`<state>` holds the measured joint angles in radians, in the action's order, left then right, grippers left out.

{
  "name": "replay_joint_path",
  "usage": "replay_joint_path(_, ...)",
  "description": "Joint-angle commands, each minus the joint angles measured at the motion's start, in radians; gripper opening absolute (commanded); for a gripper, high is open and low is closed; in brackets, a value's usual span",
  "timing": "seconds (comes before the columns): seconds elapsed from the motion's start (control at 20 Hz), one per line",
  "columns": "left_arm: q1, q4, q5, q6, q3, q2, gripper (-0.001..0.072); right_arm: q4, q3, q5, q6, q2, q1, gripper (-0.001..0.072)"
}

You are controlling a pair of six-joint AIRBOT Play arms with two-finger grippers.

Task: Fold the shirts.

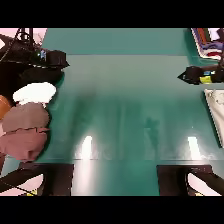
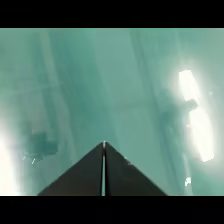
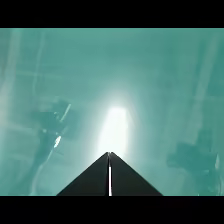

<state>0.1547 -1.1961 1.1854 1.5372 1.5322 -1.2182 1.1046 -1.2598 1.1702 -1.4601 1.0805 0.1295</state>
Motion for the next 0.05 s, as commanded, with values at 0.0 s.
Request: replay_joint_path(0.0, 0.000, 0.000, 0.000, 0.000, 0.000, 0.001, 0.0025, -0.003, 0.000, -0.007, 0.003, -0.001, 0.060, 0.0013)
